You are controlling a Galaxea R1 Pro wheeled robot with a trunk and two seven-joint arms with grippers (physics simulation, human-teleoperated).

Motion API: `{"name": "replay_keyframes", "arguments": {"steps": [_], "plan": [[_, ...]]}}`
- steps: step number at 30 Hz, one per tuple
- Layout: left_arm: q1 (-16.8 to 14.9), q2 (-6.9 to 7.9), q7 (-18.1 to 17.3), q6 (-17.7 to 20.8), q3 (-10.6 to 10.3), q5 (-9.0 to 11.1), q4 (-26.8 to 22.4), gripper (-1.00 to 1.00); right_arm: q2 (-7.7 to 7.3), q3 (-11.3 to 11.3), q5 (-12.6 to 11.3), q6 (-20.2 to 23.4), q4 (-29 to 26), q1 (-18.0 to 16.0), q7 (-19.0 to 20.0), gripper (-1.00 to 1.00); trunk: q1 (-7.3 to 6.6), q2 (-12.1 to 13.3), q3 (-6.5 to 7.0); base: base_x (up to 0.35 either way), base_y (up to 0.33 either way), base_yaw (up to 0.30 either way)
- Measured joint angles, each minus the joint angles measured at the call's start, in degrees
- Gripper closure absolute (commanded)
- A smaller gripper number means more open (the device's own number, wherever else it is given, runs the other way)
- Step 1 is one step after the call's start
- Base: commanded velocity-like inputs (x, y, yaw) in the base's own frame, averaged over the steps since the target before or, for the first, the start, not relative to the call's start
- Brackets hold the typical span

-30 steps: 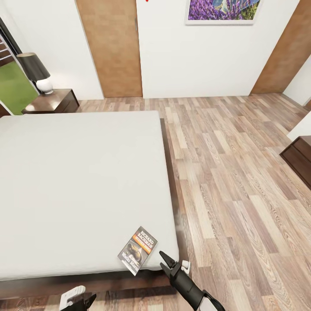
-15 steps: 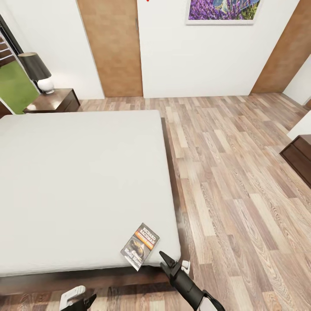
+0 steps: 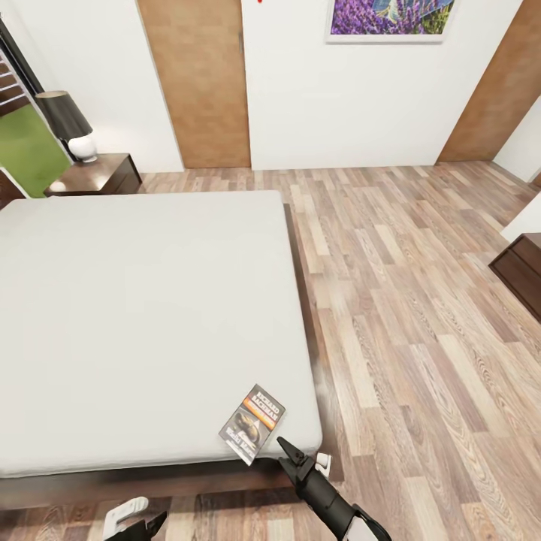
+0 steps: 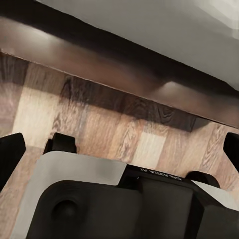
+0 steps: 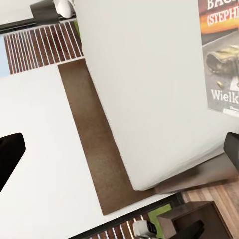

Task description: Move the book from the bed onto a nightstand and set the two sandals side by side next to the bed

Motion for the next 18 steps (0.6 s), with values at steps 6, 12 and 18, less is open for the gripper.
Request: {"name": "replay_keyframes", "arguments": {"steps": [6, 12, 18], "plan": [[0.0, 0.02, -0.02, -0.05, -0.01, 0.01, 0.01, -1.0, 0.01, 0.0, 0.0, 0.0, -0.01, 0.0, 0.0, -1.0, 0.0, 0.0, 0.0, 0.0, 0.195, 0.0], [-0.01, -0.05, 0.01, -0.08, -0.02, 0.02, 0.02, -1.0, 0.02, 0.0, -0.01, 0.0, -0.02, 0.0, -0.01, -1.0, 0.0, 0.0, 0.0, 0.0, 0.019, 0.0], [-0.01, -0.06, 0.02, -0.02, -0.07, 0.02, 0.02, -1.0, -0.01, 0.0, -0.01, 0.0, -0.02, 0.0, -0.01, -1.0, 0.21, -0.39, -0.17, 0.0, 0.002, 0.0]]}}
